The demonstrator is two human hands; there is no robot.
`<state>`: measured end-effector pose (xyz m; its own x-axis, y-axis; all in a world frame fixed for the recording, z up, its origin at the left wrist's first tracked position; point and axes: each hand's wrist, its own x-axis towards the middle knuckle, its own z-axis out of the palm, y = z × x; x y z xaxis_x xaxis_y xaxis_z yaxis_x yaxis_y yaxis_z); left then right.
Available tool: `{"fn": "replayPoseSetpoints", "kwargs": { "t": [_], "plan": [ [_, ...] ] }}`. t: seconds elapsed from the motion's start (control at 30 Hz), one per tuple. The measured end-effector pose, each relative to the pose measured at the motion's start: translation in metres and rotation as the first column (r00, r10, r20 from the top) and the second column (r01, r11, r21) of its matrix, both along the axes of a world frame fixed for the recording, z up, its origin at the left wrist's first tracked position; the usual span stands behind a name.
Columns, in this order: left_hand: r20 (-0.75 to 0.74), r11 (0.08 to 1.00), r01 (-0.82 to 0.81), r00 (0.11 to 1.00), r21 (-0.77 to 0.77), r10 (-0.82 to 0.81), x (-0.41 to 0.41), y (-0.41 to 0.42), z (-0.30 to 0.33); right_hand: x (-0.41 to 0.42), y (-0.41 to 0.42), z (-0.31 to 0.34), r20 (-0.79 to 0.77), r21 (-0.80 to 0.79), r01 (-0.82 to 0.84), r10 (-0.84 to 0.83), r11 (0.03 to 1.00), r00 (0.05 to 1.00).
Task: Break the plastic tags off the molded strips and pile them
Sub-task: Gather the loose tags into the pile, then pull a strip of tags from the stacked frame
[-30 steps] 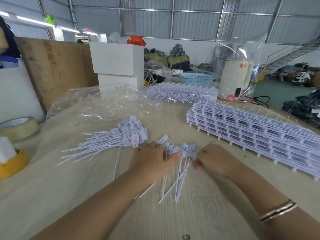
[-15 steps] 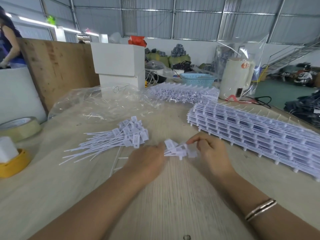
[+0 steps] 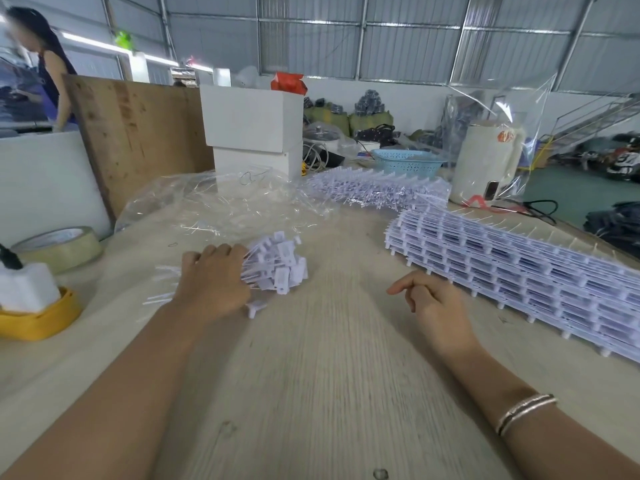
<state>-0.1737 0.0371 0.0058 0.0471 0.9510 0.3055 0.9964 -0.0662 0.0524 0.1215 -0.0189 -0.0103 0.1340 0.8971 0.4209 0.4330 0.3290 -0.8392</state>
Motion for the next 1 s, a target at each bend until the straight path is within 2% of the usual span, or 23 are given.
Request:
{"fn": "replayPoseSetpoints", "kwargs": {
  "t": [0.07,0.23,0.4,0.47,0.57,0.63,0.7,0.8,0.87,0.93,1.0],
  "plan": [
    [0.059,1.000,0.012,0.998,-0.017,-0.011,-0.001,0.003,-0.006,0.000,0.000,0.000,0.007,-0.012,-0.009,0.009,1.000,1.000],
    [0.101,0.977,0.081,0.990,0.199,-0.102,0.009,0.000,-0.003,0.000,0.000,-0.001,0.015,-0.025,-0.001,0.002,1.000,1.000],
    [0.081,0.866,0.261,0.943,0.427,-0.324,0.024,-0.018,0.015,-0.001,0.001,-0.001,0.004,-0.032,0.005,-0.005,0.999,1.000],
    [0.018,0.807,0.355,0.911,0.472,-0.412,0.037,-0.029,0.022,-0.001,0.002,-0.002,0.014,-0.030,0.009,-0.009,1.000,1.000],
    [-0.062,0.731,0.557,0.810,0.394,-0.583,0.066,-0.046,0.020,0.001,0.005,-0.004,0.057,-0.045,0.026,-0.024,0.999,0.998],
    [-0.039,0.689,0.670,0.724,0.277,-0.688,0.088,-0.053,0.010,0.002,0.006,-0.004,0.141,-0.075,0.031,-0.020,0.997,0.990],
    [-0.009,0.677,0.718,0.687,0.159,-0.726,0.104,-0.055,-0.002,0.001,0.007,-0.004,0.271,-0.098,0.047,-0.019,0.994,0.962],
    [0.092,0.692,0.716,0.686,0.088,-0.722,0.120,-0.051,-0.019,0.003,0.011,-0.005,0.480,-0.073,0.130,-0.079,0.989,0.873],
    [0.226,0.735,0.678,0.711,0.029,-0.665,0.130,-0.045,-0.021,0.009,0.015,-0.001,0.599,-0.035,0.206,-0.145,0.978,0.788],
    [0.380,0.769,0.635,0.732,-0.077,-0.566,0.142,-0.035,-0.018,0.022,0.021,0.004,0.732,0.015,0.283,-0.203,0.959,0.650],
    [0.452,0.777,0.611,0.742,-0.153,-0.495,0.159,-0.024,-0.013,0.039,0.029,0.010,0.861,0.068,0.342,-0.228,0.937,0.454]
  ]
}}
